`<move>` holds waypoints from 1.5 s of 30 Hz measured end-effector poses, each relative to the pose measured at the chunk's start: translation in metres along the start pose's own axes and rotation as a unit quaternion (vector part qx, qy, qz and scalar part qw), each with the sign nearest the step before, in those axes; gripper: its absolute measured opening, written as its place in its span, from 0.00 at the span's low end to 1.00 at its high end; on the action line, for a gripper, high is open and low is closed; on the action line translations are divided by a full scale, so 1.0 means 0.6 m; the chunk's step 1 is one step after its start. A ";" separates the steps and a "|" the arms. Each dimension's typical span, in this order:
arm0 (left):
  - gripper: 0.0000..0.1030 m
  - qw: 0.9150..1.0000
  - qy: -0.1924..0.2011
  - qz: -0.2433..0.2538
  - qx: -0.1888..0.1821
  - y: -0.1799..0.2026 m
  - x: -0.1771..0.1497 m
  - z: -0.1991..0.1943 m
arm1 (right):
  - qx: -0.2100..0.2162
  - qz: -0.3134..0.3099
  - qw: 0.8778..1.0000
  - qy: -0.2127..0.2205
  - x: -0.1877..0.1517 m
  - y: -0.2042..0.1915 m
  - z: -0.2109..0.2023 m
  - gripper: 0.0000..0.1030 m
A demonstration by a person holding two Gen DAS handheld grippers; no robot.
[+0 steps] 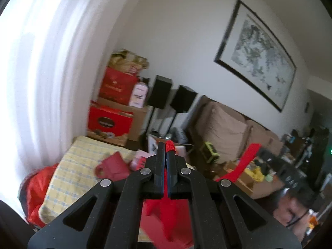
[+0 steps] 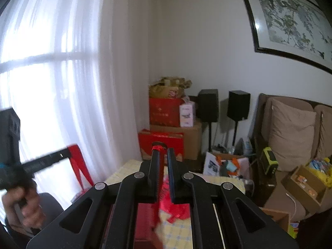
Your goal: Organize objects
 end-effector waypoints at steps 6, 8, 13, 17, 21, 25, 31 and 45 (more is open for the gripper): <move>0.01 1.000 0.007 0.028 0.000 0.055 0.015 -0.012 | -0.010 0.019 1.000 0.006 -0.012 0.039 -0.044 0.06; 0.01 0.999 0.007 0.040 -0.007 0.077 0.018 -0.015 | -0.016 0.022 1.000 0.010 -0.010 0.050 -0.062 0.06; 0.01 0.998 0.009 0.067 -0.019 0.138 0.031 -0.005 | -0.028 0.014 0.999 0.015 -0.005 0.061 -0.092 0.06; 0.01 0.995 0.006 0.092 -0.023 0.185 0.030 0.002 | -0.035 0.017 0.999 0.018 -0.003 0.077 -0.107 0.06; 0.01 0.993 0.019 0.119 -0.018 0.232 0.031 -0.003 | -0.036 0.028 0.999 0.021 -0.006 0.096 -0.121 0.06; 0.01 0.990 0.024 0.138 -0.025 0.274 0.037 -0.010 | -0.037 0.031 0.999 0.023 -0.007 0.108 -0.130 0.06; 0.01 0.986 0.021 0.159 -0.032 0.327 0.042 -0.013 | -0.040 0.045 0.998 0.027 -0.007 0.135 -0.147 0.06; 0.01 0.985 0.002 0.162 -0.055 0.391 0.043 0.000 | -0.042 0.074 0.996 0.025 -0.016 0.185 -0.221 0.06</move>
Point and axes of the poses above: each gripper's, at about its wrist camera, not at the fingertips, and z roughly the way its jaws point, y to its right, x to its top, the point moved 1 cm from there along z, roughly the way its jaws point, and after that the axes turned 15 degrees about x, right-handed, at the moved point
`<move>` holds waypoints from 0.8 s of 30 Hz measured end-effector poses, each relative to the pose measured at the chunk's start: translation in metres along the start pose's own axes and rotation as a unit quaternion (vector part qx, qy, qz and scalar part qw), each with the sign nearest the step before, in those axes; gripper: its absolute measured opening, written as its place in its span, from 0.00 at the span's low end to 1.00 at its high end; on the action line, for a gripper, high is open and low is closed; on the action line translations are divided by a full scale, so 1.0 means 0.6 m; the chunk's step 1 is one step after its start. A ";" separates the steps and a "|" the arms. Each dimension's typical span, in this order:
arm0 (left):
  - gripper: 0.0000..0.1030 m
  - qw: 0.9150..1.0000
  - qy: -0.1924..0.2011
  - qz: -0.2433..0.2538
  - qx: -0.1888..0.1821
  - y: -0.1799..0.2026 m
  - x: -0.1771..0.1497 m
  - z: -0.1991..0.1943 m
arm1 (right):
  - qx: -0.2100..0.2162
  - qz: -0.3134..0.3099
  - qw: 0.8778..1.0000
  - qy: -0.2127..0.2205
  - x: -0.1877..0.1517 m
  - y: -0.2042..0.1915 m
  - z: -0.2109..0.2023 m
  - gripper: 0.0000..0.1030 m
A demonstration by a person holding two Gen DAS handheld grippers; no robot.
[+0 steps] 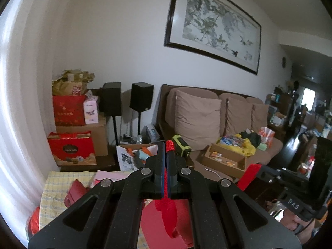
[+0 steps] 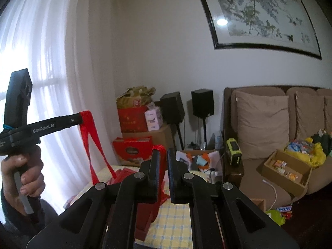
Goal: Organize objects
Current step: 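Carry the red gift bag with both grippers toward the cardboard box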
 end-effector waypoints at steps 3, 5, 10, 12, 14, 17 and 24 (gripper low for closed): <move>0.01 1.000 -0.003 0.005 -0.013 0.021 0.004 0.001 | -0.007 -0.001 1.000 -0.011 -0.001 0.004 -0.005 0.06; 0.01 1.000 -0.001 0.013 -0.017 0.042 0.007 -0.001 | -0.010 -0.003 1.000 -0.016 -0.003 0.005 -0.007 0.06; 0.01 0.999 -0.003 0.030 -0.030 0.082 0.011 0.002 | -0.020 0.001 1.000 -0.018 -0.006 0.019 -0.015 0.06; 0.01 0.999 -0.009 0.034 -0.038 0.095 0.014 0.006 | -0.021 0.005 1.000 -0.016 -0.007 0.025 -0.021 0.06; 0.01 0.998 -0.013 0.039 -0.039 0.104 0.015 0.011 | -0.025 0.007 1.000 -0.014 -0.005 0.031 -0.027 0.06; 0.01 0.998 -0.020 0.048 -0.035 0.118 0.023 0.027 | -0.033 0.005 0.999 -0.016 0.000 0.040 -0.029 0.06; 0.01 0.997 -0.031 0.058 -0.032 0.153 0.028 0.065 | -0.054 0.011 0.998 -0.030 0.003 0.072 -0.026 0.06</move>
Point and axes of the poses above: each gripper's, at about its wrist camera, not at the fingertips, and z roughly the way its jaws point, y to its right, x to its top, the point moved 1 cm from there along z, roughly the way its jaws point, and after that the axes turned 15 degrees about x, right-handed, at the moved point
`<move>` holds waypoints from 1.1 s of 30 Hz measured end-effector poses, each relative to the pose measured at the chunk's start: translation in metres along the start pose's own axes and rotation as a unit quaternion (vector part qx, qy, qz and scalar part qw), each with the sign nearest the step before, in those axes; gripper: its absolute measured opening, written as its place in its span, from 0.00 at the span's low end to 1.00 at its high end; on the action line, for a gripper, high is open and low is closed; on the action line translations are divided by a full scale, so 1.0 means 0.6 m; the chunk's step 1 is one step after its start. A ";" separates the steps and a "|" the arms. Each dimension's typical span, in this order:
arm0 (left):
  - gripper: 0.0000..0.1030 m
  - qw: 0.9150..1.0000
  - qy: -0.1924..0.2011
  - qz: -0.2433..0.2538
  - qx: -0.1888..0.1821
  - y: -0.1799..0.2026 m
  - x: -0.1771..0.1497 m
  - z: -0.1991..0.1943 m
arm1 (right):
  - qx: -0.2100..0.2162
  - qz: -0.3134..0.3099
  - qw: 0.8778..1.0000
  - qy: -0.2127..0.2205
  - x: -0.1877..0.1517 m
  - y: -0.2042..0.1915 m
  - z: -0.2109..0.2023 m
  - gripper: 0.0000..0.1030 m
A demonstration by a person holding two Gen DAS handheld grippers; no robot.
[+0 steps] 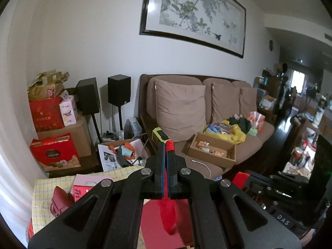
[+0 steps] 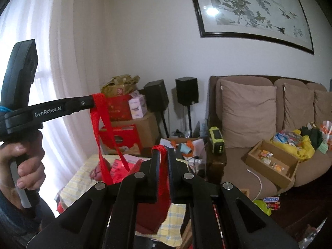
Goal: Organize objects
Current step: 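Carry the red gift bag with both grippers toward the cardboard box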
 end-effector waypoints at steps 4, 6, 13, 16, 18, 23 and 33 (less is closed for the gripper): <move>0.01 1.000 -0.003 0.013 0.006 0.022 -0.006 0.019 | -0.017 0.006 1.000 0.005 -0.003 0.019 -0.012 0.06; 0.01 1.000 -0.006 0.012 0.006 0.033 -0.007 0.029 | -0.019 0.011 1.000 0.012 -0.002 0.025 -0.022 0.06; 0.01 1.000 -0.011 0.021 -0.006 0.086 -0.001 0.053 | -0.038 0.014 0.999 0.026 0.011 0.046 -0.050 0.06; 0.01 0.999 -0.013 0.037 -0.006 0.117 -0.002 0.063 | -0.046 0.018 0.998 0.026 0.016 0.057 -0.054 0.06; 0.01 0.999 -0.018 0.046 -0.010 0.138 -0.003 0.072 | -0.051 0.022 0.998 0.025 0.018 0.067 -0.056 0.06; 0.01 0.998 -0.026 0.061 -0.020 0.181 -0.012 0.087 | -0.069 0.033 0.997 0.030 0.016 0.094 -0.074 0.06; 0.01 0.996 -0.045 0.066 -0.036 0.231 -0.026 0.125 | -0.086 0.053 0.994 0.037 0.008 0.147 -0.103 0.06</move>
Point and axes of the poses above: each gripper's, at about its wrist camera, not at the fingertips, and z roughly the way its jaws point, y to its right, x to its top, the point moved 1 cm from there along z, roughly the way its jaws point, and after that the axes turned 15 degrees about x, right-handed, at the moved point
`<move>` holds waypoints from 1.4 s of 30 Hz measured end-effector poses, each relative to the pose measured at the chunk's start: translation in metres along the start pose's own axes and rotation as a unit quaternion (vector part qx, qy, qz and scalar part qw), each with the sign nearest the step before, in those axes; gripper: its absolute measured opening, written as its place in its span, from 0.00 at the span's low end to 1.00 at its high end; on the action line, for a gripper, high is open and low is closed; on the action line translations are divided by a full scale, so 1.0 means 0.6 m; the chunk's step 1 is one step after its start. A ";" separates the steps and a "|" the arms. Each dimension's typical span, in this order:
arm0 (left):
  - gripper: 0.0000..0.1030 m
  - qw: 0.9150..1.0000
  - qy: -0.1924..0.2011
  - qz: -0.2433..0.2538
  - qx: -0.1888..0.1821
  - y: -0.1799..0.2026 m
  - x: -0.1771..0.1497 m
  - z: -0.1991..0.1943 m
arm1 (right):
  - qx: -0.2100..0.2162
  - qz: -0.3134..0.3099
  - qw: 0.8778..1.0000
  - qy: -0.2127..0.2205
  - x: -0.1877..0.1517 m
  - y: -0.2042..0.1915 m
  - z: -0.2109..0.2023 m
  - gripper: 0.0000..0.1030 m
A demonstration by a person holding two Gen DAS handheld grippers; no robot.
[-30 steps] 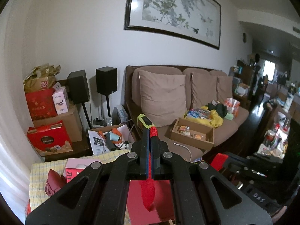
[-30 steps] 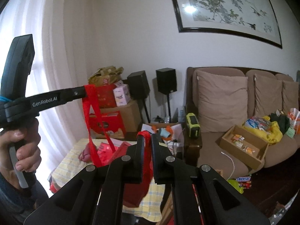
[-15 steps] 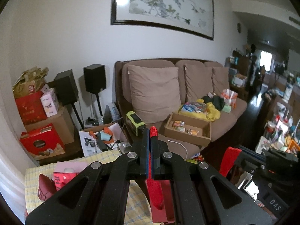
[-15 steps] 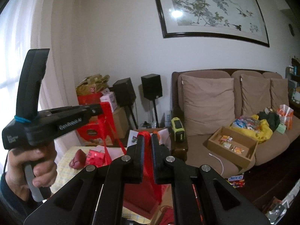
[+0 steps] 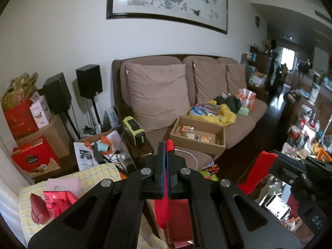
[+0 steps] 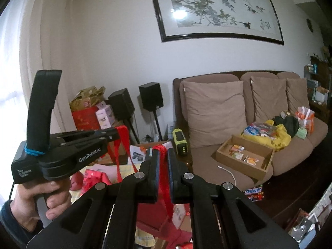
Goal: Organize objects
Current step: 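Carry the red gift bag with both grippers toward the cardboard box, then lower the red gift bag into the cardboard box with both grippers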
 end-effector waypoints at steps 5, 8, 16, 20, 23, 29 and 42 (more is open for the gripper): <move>0.01 1.000 -0.014 -0.001 -0.007 0.008 -0.005 0.018 | -0.005 0.014 1.000 -0.003 -0.006 0.028 0.001 0.06; 0.01 1.000 -0.013 0.005 -0.010 0.014 -0.016 0.022 | -0.013 0.024 1.000 0.000 -0.018 0.042 -0.002 0.06; 0.01 0.999 -0.031 0.017 -0.009 0.024 -0.041 0.049 | -0.016 0.052 0.998 -0.012 -0.049 0.081 0.013 0.06; 0.01 0.999 -0.040 0.015 -0.012 0.022 -0.054 0.062 | -0.015 0.067 0.997 -0.016 -0.064 0.097 0.022 0.06; 0.01 0.999 -0.051 0.014 -0.013 0.019 -0.067 0.079 | -0.013 0.081 0.996 -0.022 -0.077 0.107 0.033 0.06; 0.01 0.996 -0.089 0.001 -0.022 0.012 -0.106 0.125 | -0.015 0.095 0.995 -0.038 -0.091 0.115 0.063 0.06; 0.01 0.994 -0.111 -0.003 -0.018 0.014 -0.157 0.187 | -0.024 0.114 0.991 -0.073 -0.116 0.149 0.116 0.06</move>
Point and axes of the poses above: each gripper's, at about its wrist camera, not at the fingertips, and z roughly the way its jaws point, y to its right, x to its top, the point moved 1 cm from there along z, roughly the way its jaws point, and after that the axes turned 15 degrees about x, right-handed, at the moved point
